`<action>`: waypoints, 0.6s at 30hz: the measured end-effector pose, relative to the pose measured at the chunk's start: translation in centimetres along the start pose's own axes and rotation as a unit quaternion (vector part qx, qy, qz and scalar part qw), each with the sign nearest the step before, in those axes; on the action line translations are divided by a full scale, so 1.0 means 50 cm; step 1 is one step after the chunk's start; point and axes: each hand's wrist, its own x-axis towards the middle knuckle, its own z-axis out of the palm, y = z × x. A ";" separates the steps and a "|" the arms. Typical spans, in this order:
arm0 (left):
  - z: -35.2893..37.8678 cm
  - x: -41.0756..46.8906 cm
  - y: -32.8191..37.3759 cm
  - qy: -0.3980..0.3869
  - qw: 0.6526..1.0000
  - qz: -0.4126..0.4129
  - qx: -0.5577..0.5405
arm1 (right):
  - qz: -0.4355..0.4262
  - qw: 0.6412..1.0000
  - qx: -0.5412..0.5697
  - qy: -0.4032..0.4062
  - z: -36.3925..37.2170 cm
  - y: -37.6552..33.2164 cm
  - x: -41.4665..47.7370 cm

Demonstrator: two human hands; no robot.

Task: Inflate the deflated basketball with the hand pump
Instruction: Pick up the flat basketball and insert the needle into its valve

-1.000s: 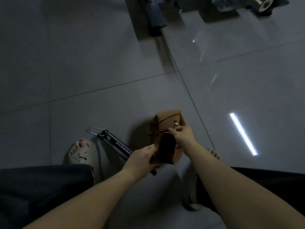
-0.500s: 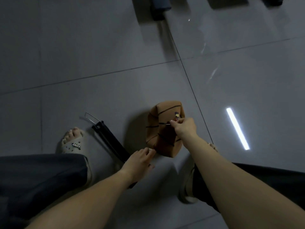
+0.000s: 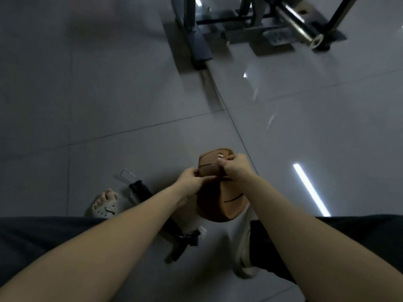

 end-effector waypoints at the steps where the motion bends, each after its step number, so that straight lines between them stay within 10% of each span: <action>1: -0.022 -0.009 0.023 0.009 1.000 0.004 0.002 | 0.001 0.998 0.052 -0.032 -0.011 -0.027 -0.016; 5: -0.118 -0.082 0.157 0.048 0.997 0.056 -0.014 | -0.068 0.974 0.184 -0.116 -0.091 -0.158 -0.108; 11: -0.249 -0.197 0.301 0.027 0.987 0.137 -0.084 | -0.157 0.973 0.151 0.072 -0.210 -0.241 -0.142; 18: -0.255 -0.230 0.323 -0.014 0.982 0.131 -0.133 | -0.073 0.884 0.448 -0.111 -0.172 -0.245 -0.162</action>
